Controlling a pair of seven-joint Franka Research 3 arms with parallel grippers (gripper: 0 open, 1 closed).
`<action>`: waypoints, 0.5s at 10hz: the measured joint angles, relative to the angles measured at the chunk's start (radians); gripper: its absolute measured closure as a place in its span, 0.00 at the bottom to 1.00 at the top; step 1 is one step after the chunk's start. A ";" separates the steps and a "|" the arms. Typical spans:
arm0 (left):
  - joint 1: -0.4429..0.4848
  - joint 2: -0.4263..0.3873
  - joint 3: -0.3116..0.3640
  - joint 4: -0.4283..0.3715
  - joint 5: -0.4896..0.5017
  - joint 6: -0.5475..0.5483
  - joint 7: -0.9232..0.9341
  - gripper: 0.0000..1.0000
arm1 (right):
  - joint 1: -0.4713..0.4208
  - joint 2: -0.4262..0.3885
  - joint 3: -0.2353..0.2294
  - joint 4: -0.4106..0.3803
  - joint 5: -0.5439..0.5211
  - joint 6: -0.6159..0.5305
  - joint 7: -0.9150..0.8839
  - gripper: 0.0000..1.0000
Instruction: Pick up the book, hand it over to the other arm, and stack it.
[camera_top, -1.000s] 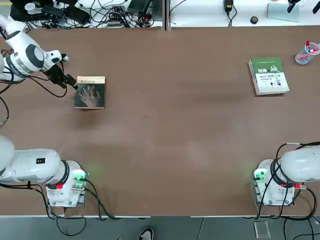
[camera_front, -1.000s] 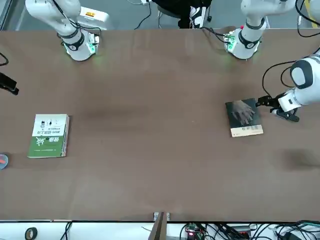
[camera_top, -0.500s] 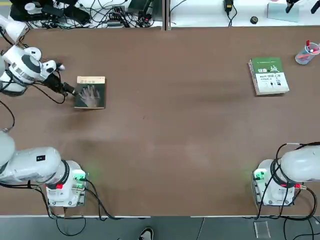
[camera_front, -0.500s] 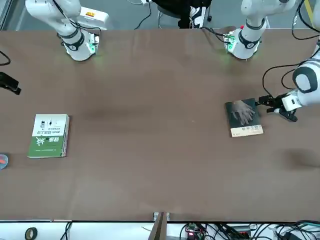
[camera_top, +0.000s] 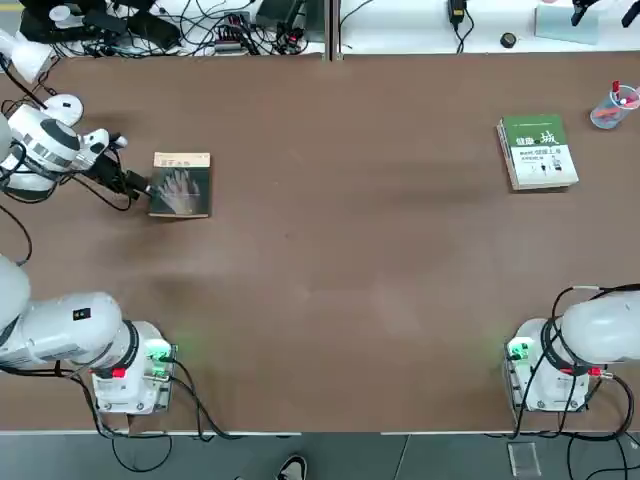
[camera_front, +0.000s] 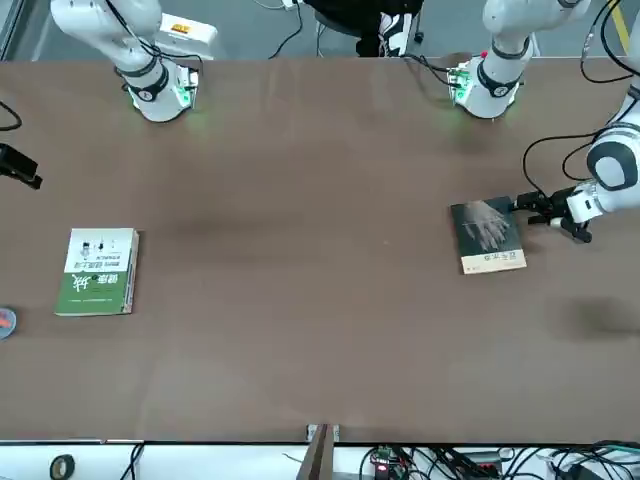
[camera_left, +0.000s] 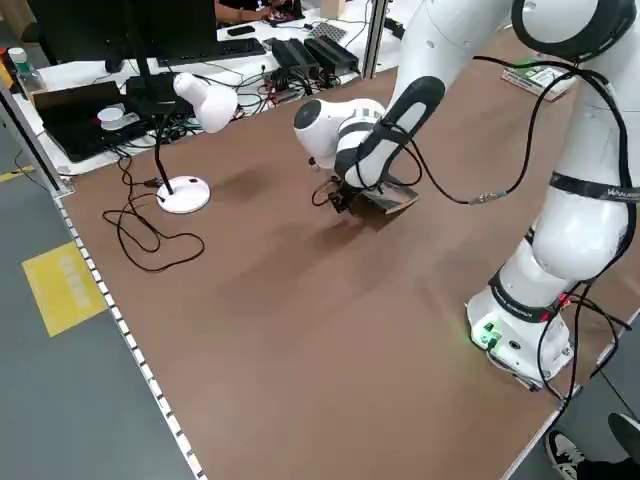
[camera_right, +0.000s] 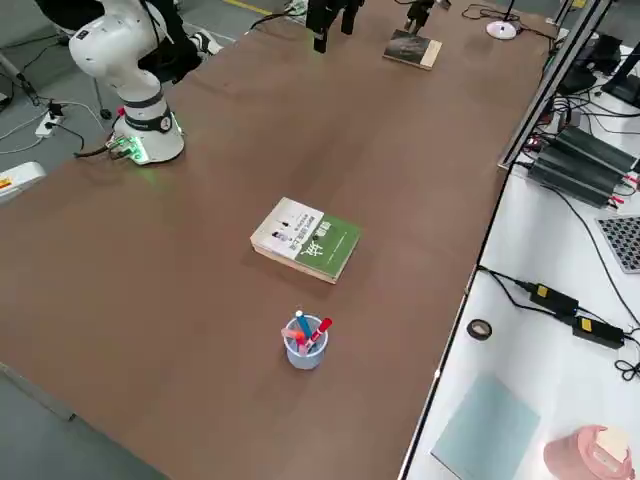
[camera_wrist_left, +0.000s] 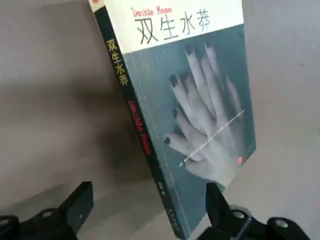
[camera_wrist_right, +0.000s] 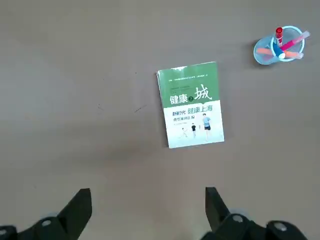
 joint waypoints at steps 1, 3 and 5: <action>0.000 0.000 0.000 0.003 -0.005 -0.005 0.000 0.00 | 0.000 0.000 0.000 0.000 0.000 0.000 0.000 0.00; 0.005 0.000 0.000 0.012 -0.010 -0.032 0.000 0.00 | 0.000 0.000 0.000 0.000 0.000 0.000 0.000 0.00; 0.024 0.001 0.000 0.031 -0.015 -0.062 0.006 0.00 | 0.000 0.000 0.000 0.000 0.000 0.000 0.000 0.00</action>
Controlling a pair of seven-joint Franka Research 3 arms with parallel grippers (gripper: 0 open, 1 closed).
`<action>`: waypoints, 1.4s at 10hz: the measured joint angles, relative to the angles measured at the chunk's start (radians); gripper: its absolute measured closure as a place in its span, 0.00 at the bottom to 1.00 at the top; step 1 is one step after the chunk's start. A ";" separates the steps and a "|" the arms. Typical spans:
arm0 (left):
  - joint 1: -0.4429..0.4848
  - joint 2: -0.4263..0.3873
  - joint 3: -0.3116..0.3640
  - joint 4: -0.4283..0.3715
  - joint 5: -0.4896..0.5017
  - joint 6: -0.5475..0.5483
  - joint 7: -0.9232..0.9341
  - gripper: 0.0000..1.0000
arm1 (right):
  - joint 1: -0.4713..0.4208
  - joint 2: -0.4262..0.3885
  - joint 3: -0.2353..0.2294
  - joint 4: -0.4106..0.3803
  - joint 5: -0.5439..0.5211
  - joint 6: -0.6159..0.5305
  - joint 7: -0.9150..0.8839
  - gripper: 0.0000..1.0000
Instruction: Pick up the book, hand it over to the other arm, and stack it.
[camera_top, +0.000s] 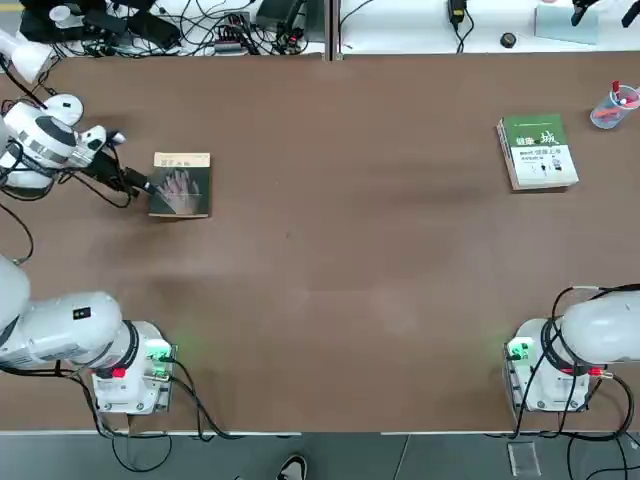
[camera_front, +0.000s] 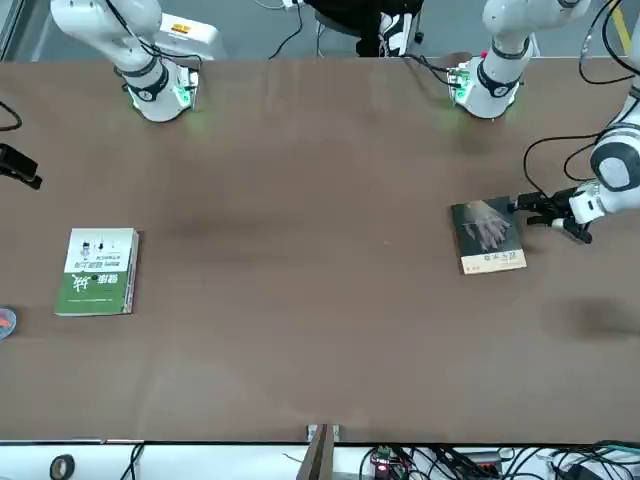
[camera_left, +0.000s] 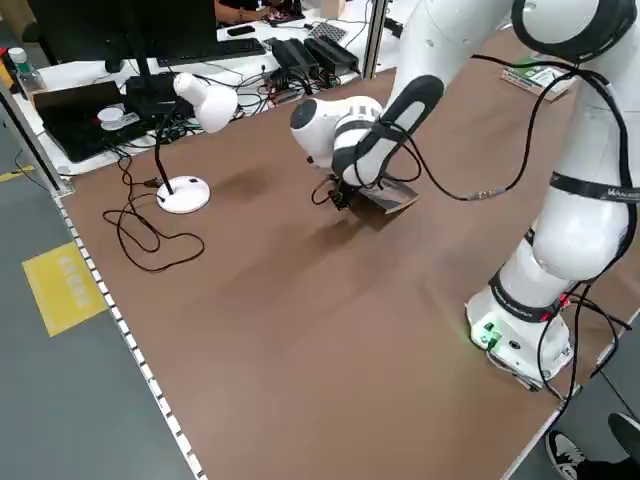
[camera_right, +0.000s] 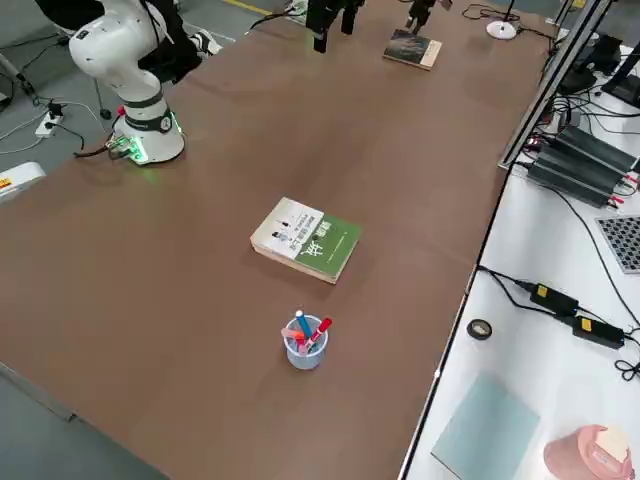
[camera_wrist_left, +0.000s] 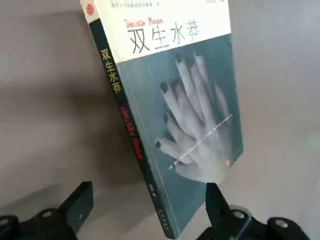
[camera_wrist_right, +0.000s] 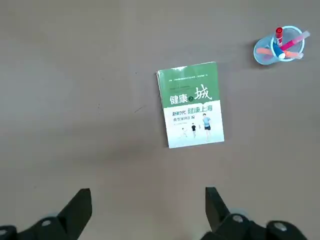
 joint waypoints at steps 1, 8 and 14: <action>0.009 0.002 0.000 0.012 -0.008 -0.010 0.009 0.00 | 0.000 0.000 0.000 0.000 0.000 0.000 0.000 0.00; 0.018 0.070 -0.003 0.051 -0.124 -0.023 0.103 0.00 | 0.000 0.000 0.000 0.000 0.000 0.000 0.000 0.00; 0.017 0.122 -0.006 0.074 -0.158 -0.023 0.139 0.01 | 0.001 0.000 0.000 -0.001 0.000 0.000 0.000 0.00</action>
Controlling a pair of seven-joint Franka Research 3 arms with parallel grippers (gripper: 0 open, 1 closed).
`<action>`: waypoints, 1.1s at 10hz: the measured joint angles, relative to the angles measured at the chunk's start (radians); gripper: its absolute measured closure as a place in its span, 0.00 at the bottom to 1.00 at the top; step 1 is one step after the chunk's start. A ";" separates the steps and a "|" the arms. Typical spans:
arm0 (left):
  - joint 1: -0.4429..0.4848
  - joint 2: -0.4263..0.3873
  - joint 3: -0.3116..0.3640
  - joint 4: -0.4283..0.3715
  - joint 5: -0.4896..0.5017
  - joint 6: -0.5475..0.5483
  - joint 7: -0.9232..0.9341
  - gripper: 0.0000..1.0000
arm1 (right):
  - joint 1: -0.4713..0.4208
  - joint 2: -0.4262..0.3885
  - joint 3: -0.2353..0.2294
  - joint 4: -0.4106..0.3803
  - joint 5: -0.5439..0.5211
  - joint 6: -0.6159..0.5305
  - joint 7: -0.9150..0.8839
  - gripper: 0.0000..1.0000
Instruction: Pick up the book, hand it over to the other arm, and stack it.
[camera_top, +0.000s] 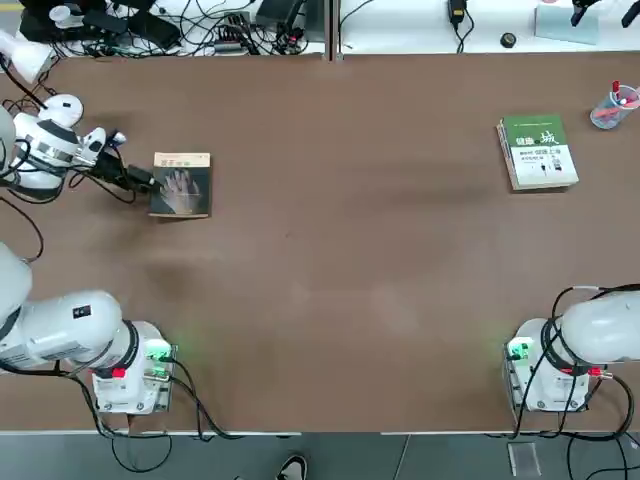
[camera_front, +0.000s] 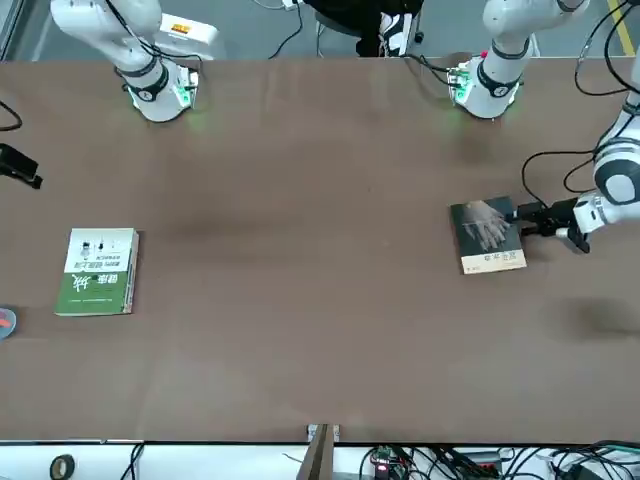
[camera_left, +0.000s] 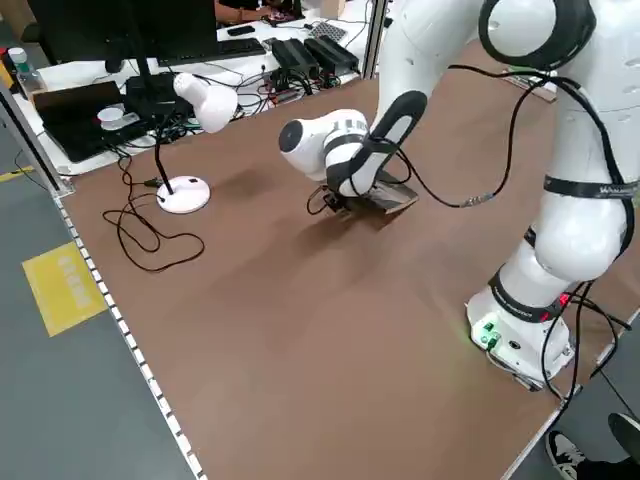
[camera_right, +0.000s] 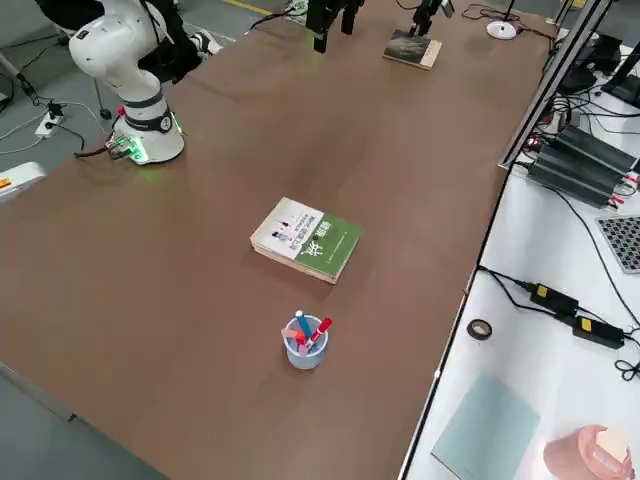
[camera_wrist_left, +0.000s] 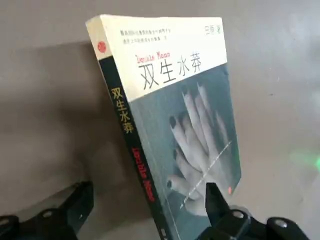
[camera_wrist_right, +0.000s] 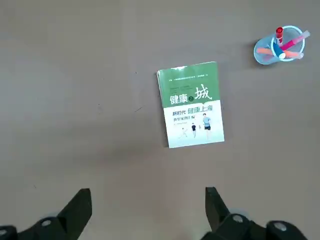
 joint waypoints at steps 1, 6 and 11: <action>-0.001 0.001 -0.001 0.001 -0.005 0.000 0.002 0.01 | 0.000 0.000 0.000 0.000 0.000 0.000 0.000 0.00; -0.002 0.001 -0.005 0.006 -0.008 -0.001 0.004 0.03 | 0.000 0.000 0.000 0.000 0.000 0.000 0.000 0.00; -0.002 0.001 -0.020 0.021 -0.022 -0.002 0.004 0.04 | 0.000 0.000 0.000 0.000 0.000 0.000 0.000 0.00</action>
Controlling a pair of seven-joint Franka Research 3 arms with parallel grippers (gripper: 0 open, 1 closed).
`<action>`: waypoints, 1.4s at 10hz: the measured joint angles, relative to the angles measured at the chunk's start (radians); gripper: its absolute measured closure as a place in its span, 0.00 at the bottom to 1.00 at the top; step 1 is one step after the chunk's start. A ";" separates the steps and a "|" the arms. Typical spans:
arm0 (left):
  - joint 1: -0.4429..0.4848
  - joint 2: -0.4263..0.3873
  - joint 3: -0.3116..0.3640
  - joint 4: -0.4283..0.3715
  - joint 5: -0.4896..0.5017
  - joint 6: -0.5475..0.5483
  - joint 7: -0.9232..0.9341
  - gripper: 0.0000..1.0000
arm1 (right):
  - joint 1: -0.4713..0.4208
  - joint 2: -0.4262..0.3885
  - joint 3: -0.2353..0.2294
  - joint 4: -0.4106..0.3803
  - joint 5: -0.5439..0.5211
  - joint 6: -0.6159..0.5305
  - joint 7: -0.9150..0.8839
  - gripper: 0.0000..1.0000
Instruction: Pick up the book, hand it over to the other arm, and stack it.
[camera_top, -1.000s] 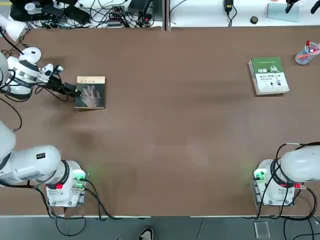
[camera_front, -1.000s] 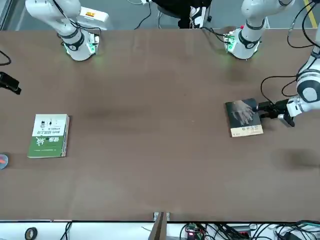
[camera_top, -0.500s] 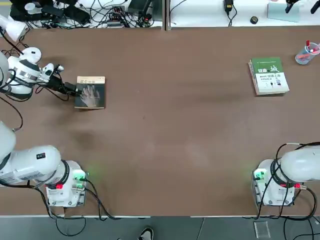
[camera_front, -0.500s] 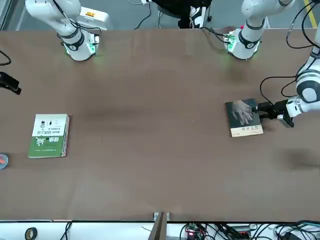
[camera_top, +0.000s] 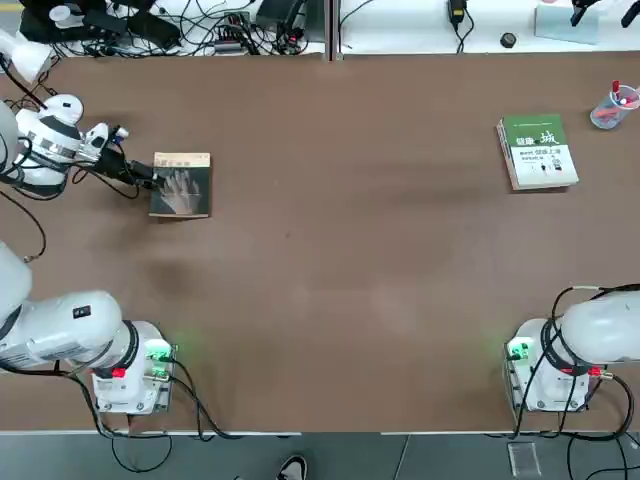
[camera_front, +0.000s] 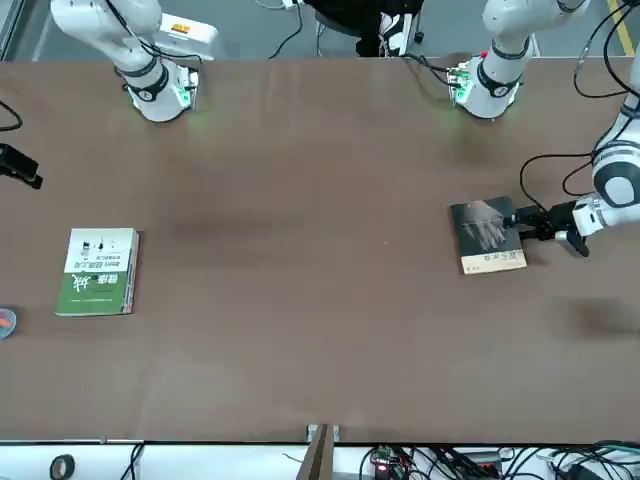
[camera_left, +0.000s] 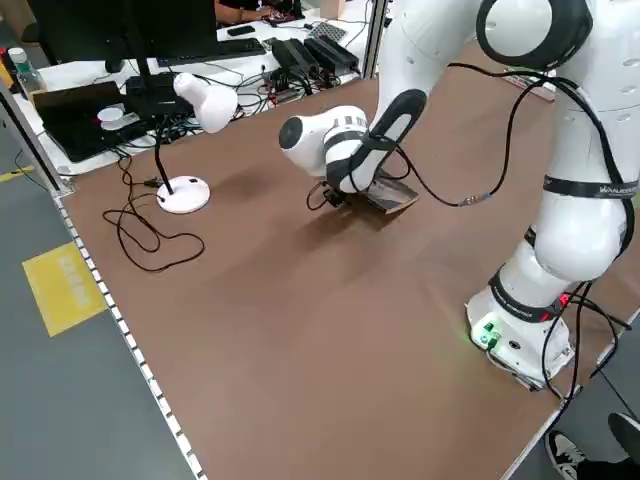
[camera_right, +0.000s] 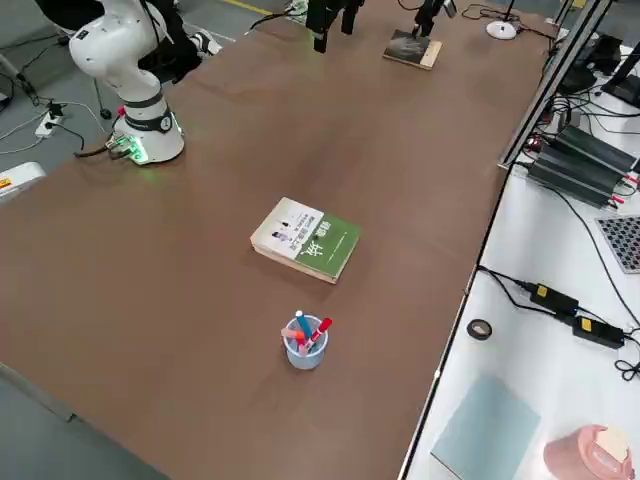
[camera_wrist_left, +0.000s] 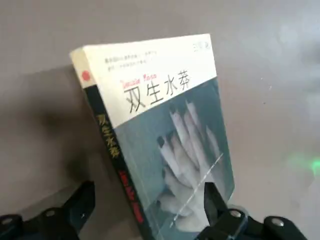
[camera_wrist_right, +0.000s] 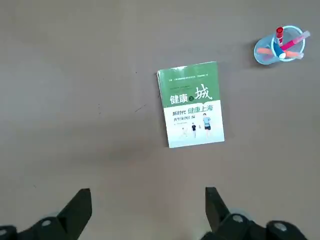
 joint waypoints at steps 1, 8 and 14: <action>0.000 0.000 -0.002 0.004 -0.002 0.000 0.000 0.04 | 0.000 0.000 0.000 0.000 0.000 0.000 0.000 0.00; 0.000 0.020 -0.003 0.029 -0.012 -0.013 0.000 0.04 | 0.000 0.000 0.000 0.000 0.000 0.000 0.000 0.00; 0.000 0.024 -0.017 0.038 -0.030 -0.020 0.003 0.11 | 0.000 0.000 0.000 0.000 0.000 0.000 0.000 0.00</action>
